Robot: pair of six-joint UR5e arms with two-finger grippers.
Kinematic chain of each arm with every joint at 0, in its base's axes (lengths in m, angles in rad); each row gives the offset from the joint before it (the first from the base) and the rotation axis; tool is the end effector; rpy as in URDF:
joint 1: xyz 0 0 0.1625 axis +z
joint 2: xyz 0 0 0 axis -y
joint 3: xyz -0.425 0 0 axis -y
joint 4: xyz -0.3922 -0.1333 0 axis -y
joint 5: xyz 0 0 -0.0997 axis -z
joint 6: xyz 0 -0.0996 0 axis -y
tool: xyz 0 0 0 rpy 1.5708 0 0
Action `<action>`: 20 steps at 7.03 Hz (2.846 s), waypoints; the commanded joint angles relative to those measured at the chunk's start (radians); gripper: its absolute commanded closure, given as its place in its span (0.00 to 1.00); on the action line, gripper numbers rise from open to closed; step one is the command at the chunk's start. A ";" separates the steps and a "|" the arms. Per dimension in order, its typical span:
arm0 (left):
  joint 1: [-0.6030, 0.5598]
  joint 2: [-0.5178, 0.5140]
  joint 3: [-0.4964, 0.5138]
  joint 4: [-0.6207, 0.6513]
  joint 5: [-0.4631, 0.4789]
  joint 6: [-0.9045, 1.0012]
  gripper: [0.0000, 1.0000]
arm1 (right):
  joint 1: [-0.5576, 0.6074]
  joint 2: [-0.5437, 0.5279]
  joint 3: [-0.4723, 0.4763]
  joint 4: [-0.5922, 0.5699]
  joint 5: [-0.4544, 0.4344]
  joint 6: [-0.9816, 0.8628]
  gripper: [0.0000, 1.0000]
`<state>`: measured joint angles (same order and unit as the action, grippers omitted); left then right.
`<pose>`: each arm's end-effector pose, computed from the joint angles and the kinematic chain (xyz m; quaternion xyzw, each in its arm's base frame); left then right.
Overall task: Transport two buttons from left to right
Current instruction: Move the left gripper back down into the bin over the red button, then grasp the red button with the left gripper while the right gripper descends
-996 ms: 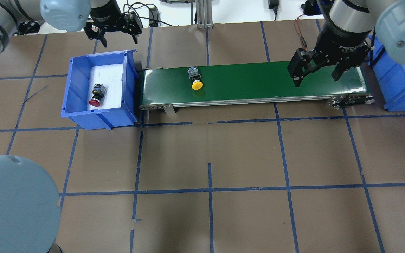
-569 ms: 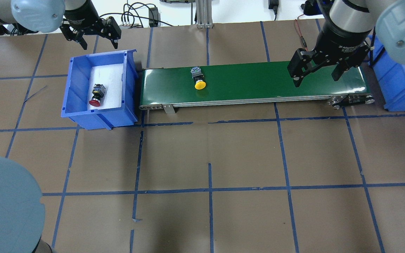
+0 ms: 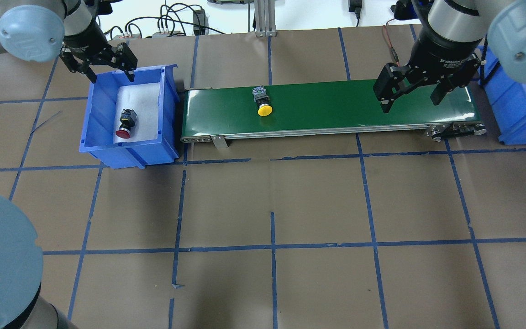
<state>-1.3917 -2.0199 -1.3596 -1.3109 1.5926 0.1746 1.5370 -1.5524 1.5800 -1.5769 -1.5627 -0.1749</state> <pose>-0.0101 -0.6802 0.3556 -0.0024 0.9999 -0.0089 0.0127 0.1172 -0.5017 0.4749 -0.0704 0.9974 0.0103 0.0051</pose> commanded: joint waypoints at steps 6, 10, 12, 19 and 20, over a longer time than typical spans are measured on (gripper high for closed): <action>-0.018 -0.079 -0.044 0.004 0.096 0.064 0.31 | 0.002 -0.009 0.025 -0.026 0.006 0.020 0.00; -0.018 -0.117 -0.058 0.088 0.098 0.063 0.31 | 0.009 0.051 0.031 -0.121 0.016 0.035 0.00; -0.018 -0.143 -0.056 0.119 0.112 0.063 0.31 | 0.009 0.048 0.040 -0.108 0.003 0.034 0.00; -0.018 -0.175 -0.061 0.125 0.115 0.059 0.32 | 0.106 0.132 0.015 -0.210 0.041 0.202 0.00; -0.018 -0.175 -0.062 0.125 0.115 0.054 0.38 | 0.127 0.170 0.014 -0.256 0.042 0.236 0.00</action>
<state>-1.4102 -2.1930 -1.4203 -1.1858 1.7068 0.2317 1.6375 -1.4279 1.5984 -1.7741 -1.5245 0.0143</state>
